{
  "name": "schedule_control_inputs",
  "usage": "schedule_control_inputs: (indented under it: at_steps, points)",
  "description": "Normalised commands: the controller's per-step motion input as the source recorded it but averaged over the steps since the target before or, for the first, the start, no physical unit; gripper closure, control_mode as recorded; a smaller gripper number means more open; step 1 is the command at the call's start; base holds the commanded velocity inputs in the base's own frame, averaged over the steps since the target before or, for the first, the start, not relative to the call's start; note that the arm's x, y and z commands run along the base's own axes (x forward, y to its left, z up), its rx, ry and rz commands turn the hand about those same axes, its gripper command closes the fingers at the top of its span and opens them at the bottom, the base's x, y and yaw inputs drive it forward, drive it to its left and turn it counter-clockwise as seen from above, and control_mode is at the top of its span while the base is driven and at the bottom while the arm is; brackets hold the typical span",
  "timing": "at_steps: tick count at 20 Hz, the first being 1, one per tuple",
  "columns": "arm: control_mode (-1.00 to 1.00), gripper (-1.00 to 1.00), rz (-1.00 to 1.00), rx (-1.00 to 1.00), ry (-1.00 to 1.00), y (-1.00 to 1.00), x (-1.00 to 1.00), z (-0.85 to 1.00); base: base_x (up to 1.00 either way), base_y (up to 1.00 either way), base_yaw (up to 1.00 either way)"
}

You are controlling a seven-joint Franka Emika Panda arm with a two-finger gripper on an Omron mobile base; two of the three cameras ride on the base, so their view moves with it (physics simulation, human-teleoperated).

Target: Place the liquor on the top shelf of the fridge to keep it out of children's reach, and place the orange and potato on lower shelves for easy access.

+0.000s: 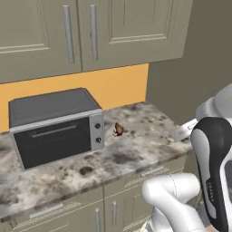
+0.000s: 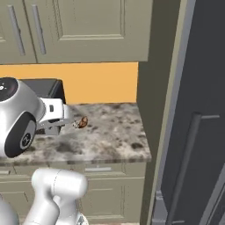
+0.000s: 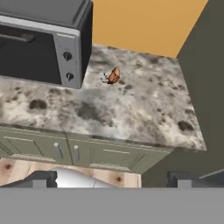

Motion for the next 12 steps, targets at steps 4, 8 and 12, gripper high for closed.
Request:
schedule_control_inputs:
  at_steps: [4,8,12]
  points:
    - [1.0,-1.0,0.0,0.0,0.0,0.0,0.0,0.0,0.87,0.51,-0.3]
    - [-1.0,-1.0,-0.11,0.0,-0.08,0.24,0.61,-0.29,0.2,0.13,-0.06]
    - [-1.0,-1.0,-0.04,0.0,0.0,0.06,0.78,-0.59,0.0,0.0,0.0]
